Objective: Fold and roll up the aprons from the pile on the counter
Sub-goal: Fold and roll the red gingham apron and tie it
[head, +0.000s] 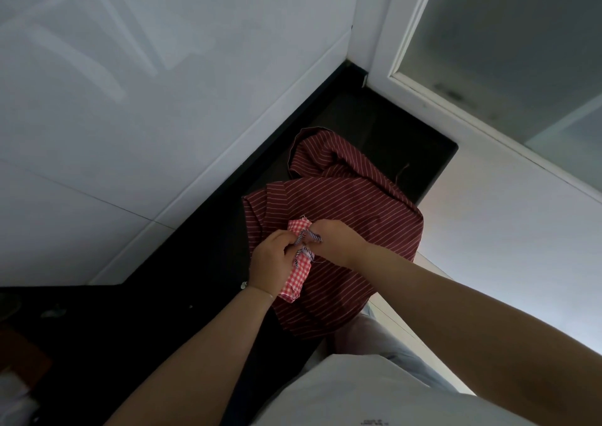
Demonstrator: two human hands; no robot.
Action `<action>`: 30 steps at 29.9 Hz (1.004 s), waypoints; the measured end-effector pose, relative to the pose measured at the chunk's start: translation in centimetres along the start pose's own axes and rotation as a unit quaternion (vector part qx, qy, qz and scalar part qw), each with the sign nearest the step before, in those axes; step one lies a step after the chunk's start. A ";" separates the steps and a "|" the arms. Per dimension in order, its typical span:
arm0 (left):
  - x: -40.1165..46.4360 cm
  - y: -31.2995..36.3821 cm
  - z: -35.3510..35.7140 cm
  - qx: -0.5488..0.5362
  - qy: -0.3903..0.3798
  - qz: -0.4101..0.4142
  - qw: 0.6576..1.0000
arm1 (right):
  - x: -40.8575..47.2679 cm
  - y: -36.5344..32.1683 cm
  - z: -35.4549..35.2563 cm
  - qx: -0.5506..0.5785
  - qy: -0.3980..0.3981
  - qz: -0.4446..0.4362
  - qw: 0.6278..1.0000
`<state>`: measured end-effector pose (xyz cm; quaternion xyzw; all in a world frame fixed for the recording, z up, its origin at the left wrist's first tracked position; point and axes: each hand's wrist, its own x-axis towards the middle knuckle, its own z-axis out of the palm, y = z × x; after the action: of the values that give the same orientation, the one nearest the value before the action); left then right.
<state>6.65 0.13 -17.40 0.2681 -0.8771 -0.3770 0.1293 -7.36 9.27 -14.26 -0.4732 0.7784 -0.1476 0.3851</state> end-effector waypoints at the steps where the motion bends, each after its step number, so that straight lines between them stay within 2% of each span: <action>1: 0.0 0.0 -0.1 -0.005 -0.008 -0.006 1.000 | 0.0 -0.1 0.1 -0.001 -0.001 0.003 1.000; 3: 0.0 0.1 -0.4 -0.023 -0.025 -0.038 0.999 | 0.0 -0.3 0.2 -0.008 -0.003 0.010 1.000; 6: 0.0 0.1 -0.7 -0.090 -0.038 -0.155 0.983 | -0.2 -0.3 1.2 -0.001 -0.009 0.023 1.000; 12: 0.2 0.7 -0.3 -0.183 0.015 -0.312 0.932 | -0.2 -0.4 2.2 0.019 0.001 0.046 0.999; 18: 0.2 1.8 0.1 -0.223 0.056 -0.369 0.900 | 0.0 -0.7 2.4 -0.008 -0.004 0.073 0.997; 20: 0.3 1.5 -0.1 -0.208 0.028 -0.356 0.911 | -0.7 -0.9 2.6 -0.035 0.015 0.087 0.995; 22: 0.4 0.7 -0.7 -0.155 -0.014 -0.324 0.933 | -1.6 -1.3 3.1 -0.058 0.084 0.121 0.987; 25: 0.8 -0.1 -2.2 -0.100 -0.090 -0.304 0.943 | -3.1 -2.1 3.9 0.037 0.195 0.215 0.956; 27: 1.1 0.0 -2.7 -0.077 -0.133 -0.310 0.938 | -3.3 -2.7 4.1 0.148 0.157 0.265 0.940; 30: 1.5 0.9 -3.1 -0.083 -0.158 -0.320 0.931 | -2.5 -3.0 4.4 0.336 0.066 0.273 0.899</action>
<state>6.37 -2.02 -14.58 0.4599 -0.7193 -0.5075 -0.1162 -1.63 10.49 -14.25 -0.0741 0.8047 -0.3205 0.4942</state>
